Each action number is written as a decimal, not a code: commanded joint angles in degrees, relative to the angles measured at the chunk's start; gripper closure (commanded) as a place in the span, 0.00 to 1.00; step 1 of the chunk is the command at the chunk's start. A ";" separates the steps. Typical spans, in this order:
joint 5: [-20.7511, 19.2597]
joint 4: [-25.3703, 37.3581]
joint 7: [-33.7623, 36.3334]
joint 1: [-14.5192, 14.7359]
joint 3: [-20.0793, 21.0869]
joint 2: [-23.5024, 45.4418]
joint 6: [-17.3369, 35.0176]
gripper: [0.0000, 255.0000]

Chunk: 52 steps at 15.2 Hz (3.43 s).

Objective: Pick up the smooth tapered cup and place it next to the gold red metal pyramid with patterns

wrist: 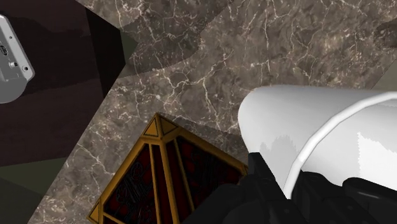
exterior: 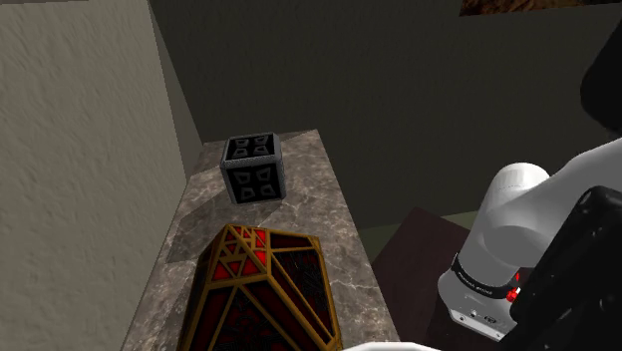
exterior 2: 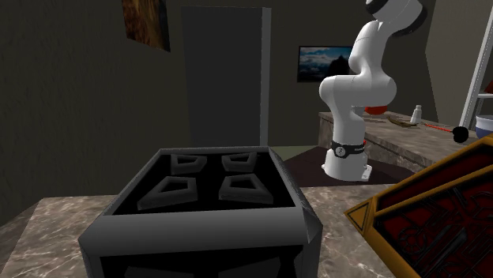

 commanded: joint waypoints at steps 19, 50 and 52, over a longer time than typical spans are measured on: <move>4.89 -20.36 -4.13 4.77 0.80 -8.24 12.46 1.00; 14.74 -41.75 -8.38 7.30 11.93 -12.04 32.06 1.00; 15.52 -42.75 -8.65 7.20 13.04 -11.91 33.42 1.00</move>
